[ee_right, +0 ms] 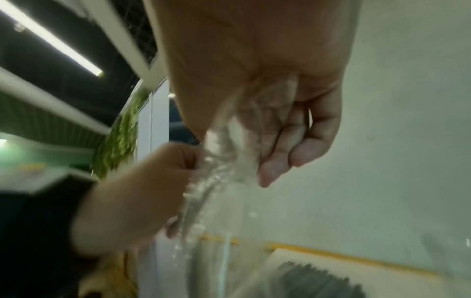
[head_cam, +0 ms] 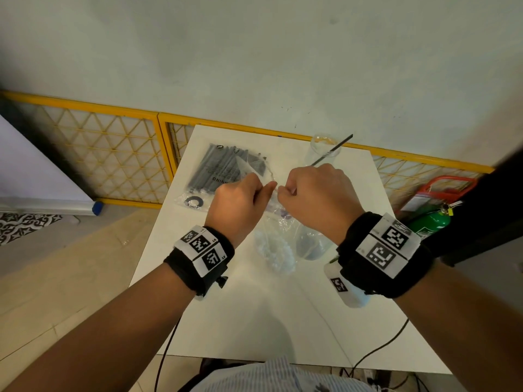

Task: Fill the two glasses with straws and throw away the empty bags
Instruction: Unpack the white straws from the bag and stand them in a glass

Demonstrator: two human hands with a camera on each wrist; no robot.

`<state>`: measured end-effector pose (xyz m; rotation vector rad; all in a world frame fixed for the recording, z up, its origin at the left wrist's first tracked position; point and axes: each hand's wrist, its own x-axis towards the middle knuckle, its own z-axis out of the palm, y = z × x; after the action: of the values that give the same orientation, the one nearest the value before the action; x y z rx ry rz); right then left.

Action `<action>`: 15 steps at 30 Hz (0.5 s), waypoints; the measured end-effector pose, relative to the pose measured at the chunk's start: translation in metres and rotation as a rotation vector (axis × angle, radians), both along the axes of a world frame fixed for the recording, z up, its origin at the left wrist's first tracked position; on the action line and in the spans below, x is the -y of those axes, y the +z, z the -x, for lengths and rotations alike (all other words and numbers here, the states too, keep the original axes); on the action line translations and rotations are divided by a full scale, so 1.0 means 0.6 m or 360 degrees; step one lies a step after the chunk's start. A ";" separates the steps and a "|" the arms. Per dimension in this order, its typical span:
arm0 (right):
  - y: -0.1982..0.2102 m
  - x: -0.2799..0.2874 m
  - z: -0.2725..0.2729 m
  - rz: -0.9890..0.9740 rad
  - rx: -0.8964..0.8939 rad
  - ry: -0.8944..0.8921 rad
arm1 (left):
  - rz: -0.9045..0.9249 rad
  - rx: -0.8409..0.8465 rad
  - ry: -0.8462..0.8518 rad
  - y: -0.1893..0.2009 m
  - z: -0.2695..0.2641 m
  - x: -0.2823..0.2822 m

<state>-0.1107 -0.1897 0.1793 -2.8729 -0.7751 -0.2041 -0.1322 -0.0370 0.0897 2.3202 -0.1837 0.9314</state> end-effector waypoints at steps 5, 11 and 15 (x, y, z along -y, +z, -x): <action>-0.004 -0.003 -0.002 -0.0008 -0.0220 -0.0065 | 0.0063 0.0000 0.0003 -0.011 -0.005 0.005; -0.011 -0.002 -0.021 -0.0405 -0.0613 -0.0357 | 0.0127 -0.0006 -0.0022 -0.013 -0.003 0.005; -0.010 -0.002 -0.018 -0.0598 -0.0810 -0.0330 | 0.0229 -0.0011 -0.0041 -0.014 0.002 0.011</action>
<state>-0.0997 -0.1883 0.1732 -2.4732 -0.3030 0.3161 -0.1334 -0.0435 0.0815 2.1834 -0.1388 0.8939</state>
